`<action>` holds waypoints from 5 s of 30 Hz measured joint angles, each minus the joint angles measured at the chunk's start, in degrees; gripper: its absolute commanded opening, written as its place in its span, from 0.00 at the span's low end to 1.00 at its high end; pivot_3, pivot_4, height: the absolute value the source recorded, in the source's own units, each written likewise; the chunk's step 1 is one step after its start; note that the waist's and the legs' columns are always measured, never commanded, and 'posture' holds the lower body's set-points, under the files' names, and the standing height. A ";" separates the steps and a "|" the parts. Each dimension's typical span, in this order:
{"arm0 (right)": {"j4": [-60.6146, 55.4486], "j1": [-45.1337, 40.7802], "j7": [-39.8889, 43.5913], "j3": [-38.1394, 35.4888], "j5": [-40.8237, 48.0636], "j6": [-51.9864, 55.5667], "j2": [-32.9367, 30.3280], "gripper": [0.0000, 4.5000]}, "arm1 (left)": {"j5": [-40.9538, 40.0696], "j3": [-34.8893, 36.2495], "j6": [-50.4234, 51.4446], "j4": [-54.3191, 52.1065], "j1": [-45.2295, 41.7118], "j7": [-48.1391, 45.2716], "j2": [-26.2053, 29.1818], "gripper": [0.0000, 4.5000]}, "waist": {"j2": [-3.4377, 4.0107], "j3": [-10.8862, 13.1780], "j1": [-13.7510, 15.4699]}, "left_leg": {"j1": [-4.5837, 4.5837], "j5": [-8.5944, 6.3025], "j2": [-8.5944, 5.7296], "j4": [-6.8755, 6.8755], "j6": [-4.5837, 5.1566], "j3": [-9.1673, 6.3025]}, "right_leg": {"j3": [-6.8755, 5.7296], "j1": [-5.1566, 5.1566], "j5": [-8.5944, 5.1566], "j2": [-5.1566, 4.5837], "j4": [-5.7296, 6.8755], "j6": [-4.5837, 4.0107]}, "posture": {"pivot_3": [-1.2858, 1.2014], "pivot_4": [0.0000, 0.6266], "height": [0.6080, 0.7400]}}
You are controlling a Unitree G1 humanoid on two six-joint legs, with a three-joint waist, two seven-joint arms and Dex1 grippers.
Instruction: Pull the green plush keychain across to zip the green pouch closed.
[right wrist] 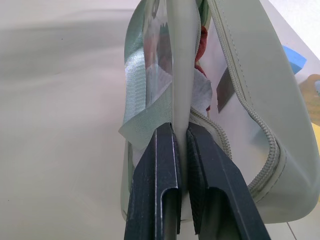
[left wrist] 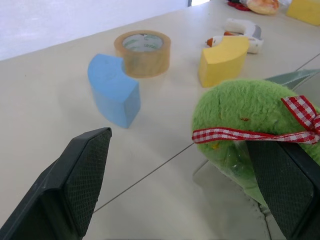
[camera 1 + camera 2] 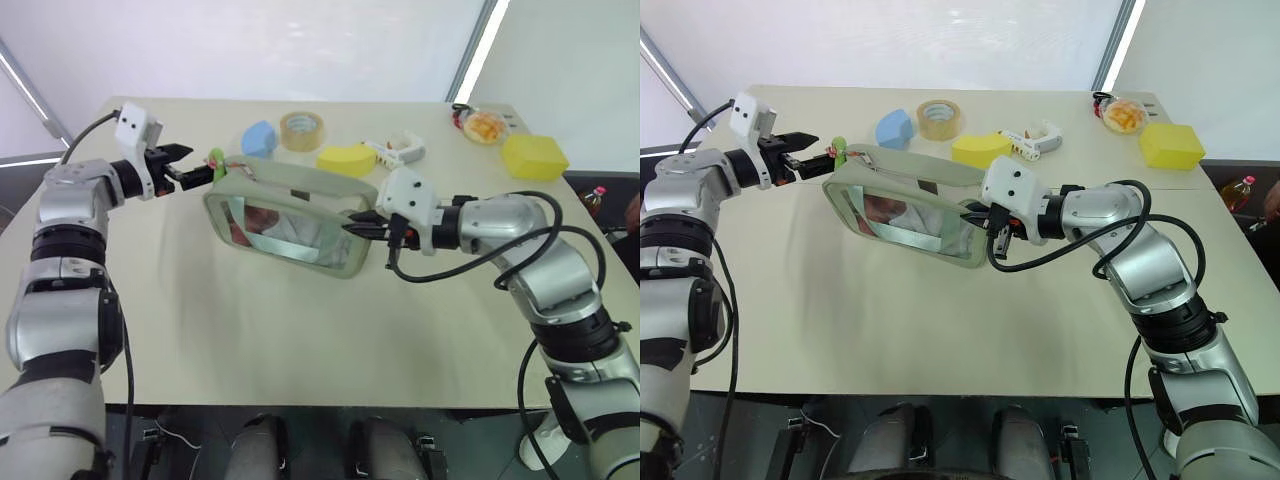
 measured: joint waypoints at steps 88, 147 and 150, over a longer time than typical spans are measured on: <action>7.45 -9.06 4.49 0.76 -5.43 -1.37 -2.27 0.57 | 0.30 -8.91 7.32 -42.17 18.61 -12.79 7.76 0.00 | 0.04 0.03 -0.11 | 0.01 0.00 0.06 0.03 -0.01 0.01 | 0.05 -0.06 -0.01 0.03 0.01 -0.01 | 0.52 0.24 1.00; 8.92 -6.20 -6.57 -9.78 -5.75 12.80 -4.59 0.01 | 0.08 -9.09 8.49 -43.98 18.97 -11.55 6.66 0.00 | 0.06 0.04 0.09 | -0.05 -0.01 0.00 -0.03 0.01 0.02 | 0.04 -0.09 0.00 -0.04 0.00 -0.01 | 0.52 0.24 1.00; 3.81 -4.32 -8.58 -10.77 -6.26 15.09 -8.72 0.01 | -0.11 -8.83 8.80 -45.20 19.98 -11.29 6.81 0.00 | 0.13 0.02 -0.41 | 0.08 0.04 0.04 -0.12 -0.06 0.05 | 0.06 -0.10 -0.01 -0.01 0.02 -0.02 | 0.52 0.24 1.00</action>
